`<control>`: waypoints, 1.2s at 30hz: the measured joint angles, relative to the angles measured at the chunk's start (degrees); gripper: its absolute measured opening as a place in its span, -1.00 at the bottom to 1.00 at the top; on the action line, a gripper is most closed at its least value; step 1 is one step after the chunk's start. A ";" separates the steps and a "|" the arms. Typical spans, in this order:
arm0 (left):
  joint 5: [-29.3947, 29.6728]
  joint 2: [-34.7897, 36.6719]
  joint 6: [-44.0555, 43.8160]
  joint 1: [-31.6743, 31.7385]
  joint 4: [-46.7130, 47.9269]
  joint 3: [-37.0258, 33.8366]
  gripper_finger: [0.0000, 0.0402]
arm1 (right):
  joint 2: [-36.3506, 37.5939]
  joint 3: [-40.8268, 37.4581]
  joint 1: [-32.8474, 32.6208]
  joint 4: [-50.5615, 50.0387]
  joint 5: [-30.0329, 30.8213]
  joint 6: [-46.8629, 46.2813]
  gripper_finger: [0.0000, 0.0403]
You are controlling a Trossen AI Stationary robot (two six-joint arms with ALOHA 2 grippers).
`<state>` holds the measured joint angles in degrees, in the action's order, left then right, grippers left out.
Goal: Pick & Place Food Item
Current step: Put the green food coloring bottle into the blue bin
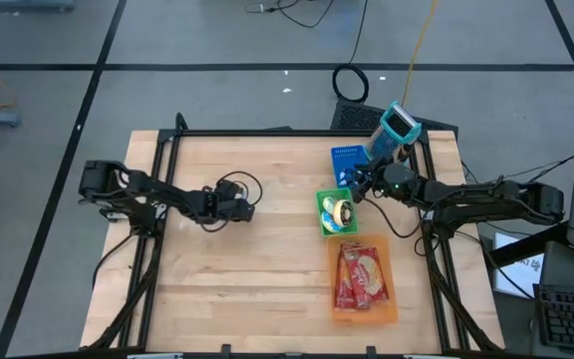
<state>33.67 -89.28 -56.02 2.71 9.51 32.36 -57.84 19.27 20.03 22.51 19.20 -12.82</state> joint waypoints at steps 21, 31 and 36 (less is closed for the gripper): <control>-0.23 -1.13 0.00 2.23 -0.94 0.00 -0.43 | 0.00 0.00 -0.01 -0.03 -0.05 0.00 -0.51; -0.72 -1.13 7.56 2.87 -2.83 -0.02 -0.64 | 0.00 0.00 -0.03 -0.05 -1.14 -0.01 -0.52; -4.10 -0.87 14.16 2.40 -6.25 0.11 -0.62 | 0.00 0.00 -0.24 -0.04 -5.05 0.00 -0.53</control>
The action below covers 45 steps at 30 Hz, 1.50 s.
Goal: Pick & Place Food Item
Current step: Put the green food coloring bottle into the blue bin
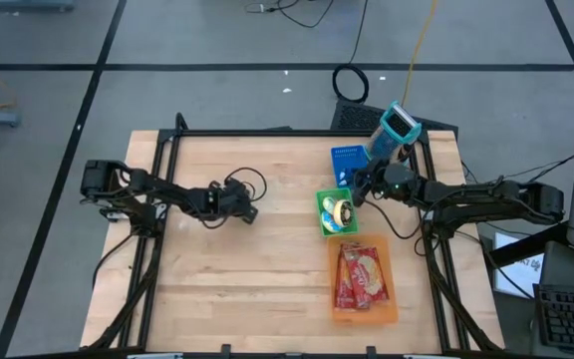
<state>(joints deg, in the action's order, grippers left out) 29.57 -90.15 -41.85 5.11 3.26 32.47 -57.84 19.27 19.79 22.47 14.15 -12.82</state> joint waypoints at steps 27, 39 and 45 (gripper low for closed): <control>-40.57 0.33 6.00 -6.95 -44.56 1.07 -0.61 | -7.86 0.80 -21.07 27.60 -19.58 31.60 -0.36; -42.27 0.33 5.76 -8.35 -40.45 6.25 -0.61 | -30.91 17.06 -25.70 29.53 -18.29 39.99 0.33; -42.15 0.33 4.16 -8.34 -39.14 6.56 -0.61 | -36.08 22.33 -25.66 29.45 -18.71 41.74 0.26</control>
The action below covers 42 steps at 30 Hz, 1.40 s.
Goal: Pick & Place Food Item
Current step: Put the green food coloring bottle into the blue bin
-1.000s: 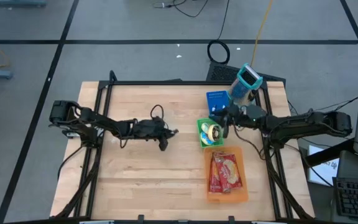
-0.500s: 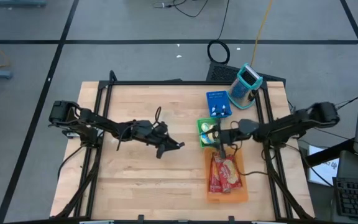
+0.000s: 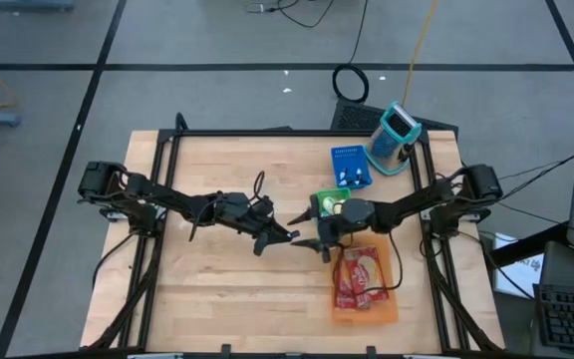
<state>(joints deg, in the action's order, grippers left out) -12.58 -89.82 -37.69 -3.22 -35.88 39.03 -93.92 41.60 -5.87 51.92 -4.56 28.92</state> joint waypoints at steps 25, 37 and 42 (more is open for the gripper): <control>-0.09 0.00 1.09 0.09 0.41 -0.02 -0.61 | -2.45 1.10 -0.26 -2.49 -0.02 1.58 -0.65; -4.61 2.14 6.70 3.48 0.92 -0.13 -0.21 | -2.13 1.10 -0.03 -1.83 0.80 -6.15 -0.67; -4.80 5.16 7.23 6.10 4.96 -0.13 -0.08 | -0.94 1.10 0.52 -2.89 1.51 -9.17 -0.65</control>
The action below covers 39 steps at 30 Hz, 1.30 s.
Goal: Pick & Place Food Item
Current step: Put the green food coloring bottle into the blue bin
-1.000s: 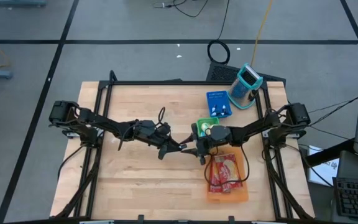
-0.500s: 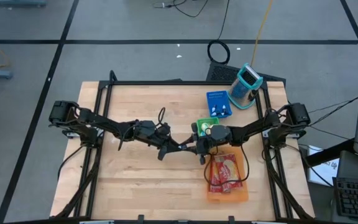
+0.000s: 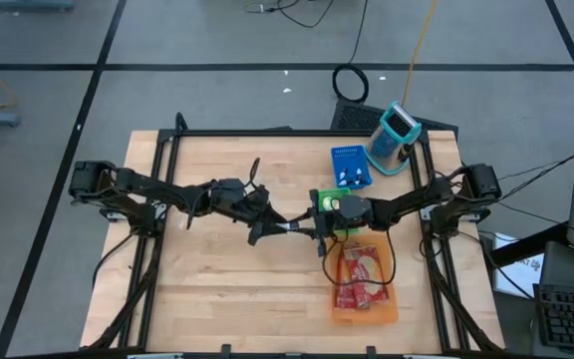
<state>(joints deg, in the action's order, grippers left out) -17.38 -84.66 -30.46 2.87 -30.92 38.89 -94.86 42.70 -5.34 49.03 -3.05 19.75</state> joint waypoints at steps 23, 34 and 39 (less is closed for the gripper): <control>6.50 18.68 19.84 4.37 0.10 -5.45 -0.07 | 25.96 -6.58 4.45 -31.78 19.25 -19.16 -0.68; 15.91 33.79 19.05 4.13 -6.68 -21.97 -0.07 | 38.82 -27.35 16.23 -22.19 32.82 -30.29 -0.70; 19.04 37.21 14.61 4.13 -8.58 -26.12 -0.07 | 39.20 -32.16 19.83 -17.06 28.51 -32.76 -0.65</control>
<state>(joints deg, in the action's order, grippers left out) 1.66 -47.45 -15.85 7.01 -39.50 12.77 -55.66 10.54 14.49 31.97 25.47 -13.01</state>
